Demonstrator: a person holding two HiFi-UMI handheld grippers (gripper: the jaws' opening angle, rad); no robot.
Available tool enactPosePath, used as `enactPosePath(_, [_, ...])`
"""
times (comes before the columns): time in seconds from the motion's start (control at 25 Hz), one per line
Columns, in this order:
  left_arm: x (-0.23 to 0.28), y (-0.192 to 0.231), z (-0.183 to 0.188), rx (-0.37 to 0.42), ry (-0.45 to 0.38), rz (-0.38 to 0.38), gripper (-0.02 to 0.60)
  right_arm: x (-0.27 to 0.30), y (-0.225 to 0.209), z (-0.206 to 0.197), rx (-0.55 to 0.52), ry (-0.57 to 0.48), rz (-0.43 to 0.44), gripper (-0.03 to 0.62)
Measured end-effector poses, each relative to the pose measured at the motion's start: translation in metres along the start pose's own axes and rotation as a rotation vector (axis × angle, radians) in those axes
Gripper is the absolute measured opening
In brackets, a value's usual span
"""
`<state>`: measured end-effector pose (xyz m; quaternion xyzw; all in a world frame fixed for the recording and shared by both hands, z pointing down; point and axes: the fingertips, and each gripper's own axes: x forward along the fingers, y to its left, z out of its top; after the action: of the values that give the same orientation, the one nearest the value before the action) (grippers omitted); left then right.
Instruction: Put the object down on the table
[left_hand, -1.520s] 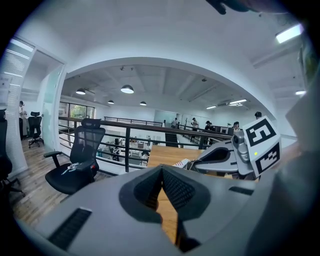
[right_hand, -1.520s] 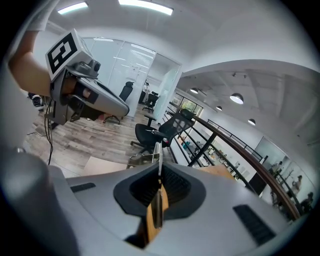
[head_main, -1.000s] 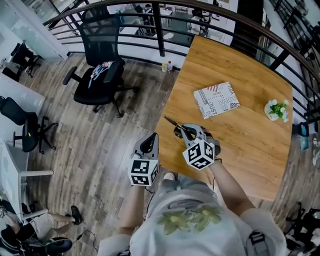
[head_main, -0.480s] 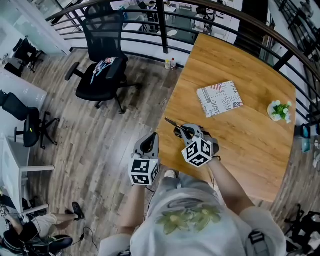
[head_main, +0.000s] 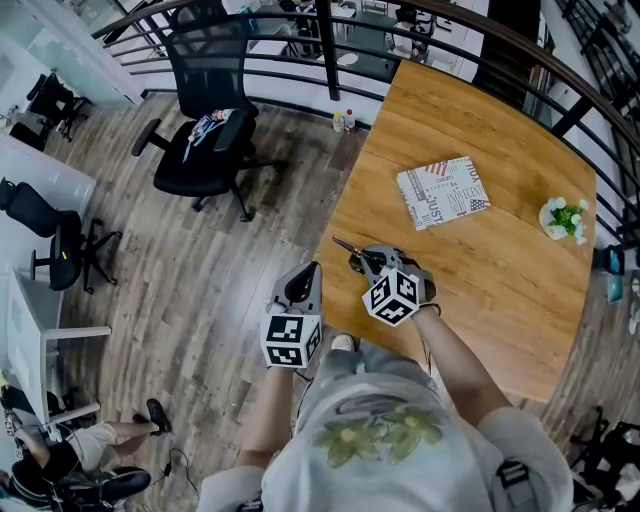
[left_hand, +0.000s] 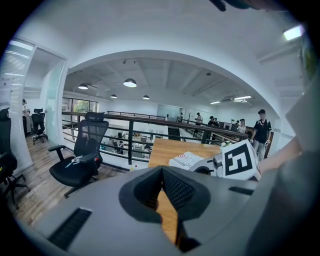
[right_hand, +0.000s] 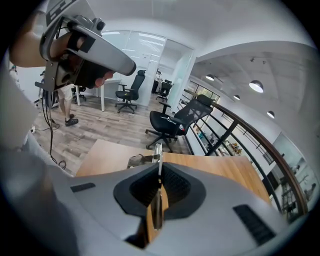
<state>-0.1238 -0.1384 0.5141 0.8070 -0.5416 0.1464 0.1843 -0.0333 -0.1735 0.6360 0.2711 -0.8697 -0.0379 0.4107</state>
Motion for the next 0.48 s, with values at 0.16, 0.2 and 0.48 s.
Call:
enactPosePath(0.16, [0.002,-0.001,-0.003,-0.002,0.011,-0.001,0.012,0.01,0.003,-0.007,-0.007,0.021,0.018,0.012])
enactPosePath(0.2, [0.002,-0.001,-0.004,-0.002,0.013,-0.001,0.012,0.013,0.004,-0.009,-0.005,0.028,0.025,0.011])
enactPosePath(0.48, [0.002,0.004,-0.009,-0.012,0.028,0.008,0.014,0.027,0.012,-0.025,0.009,0.072,0.059,0.012])
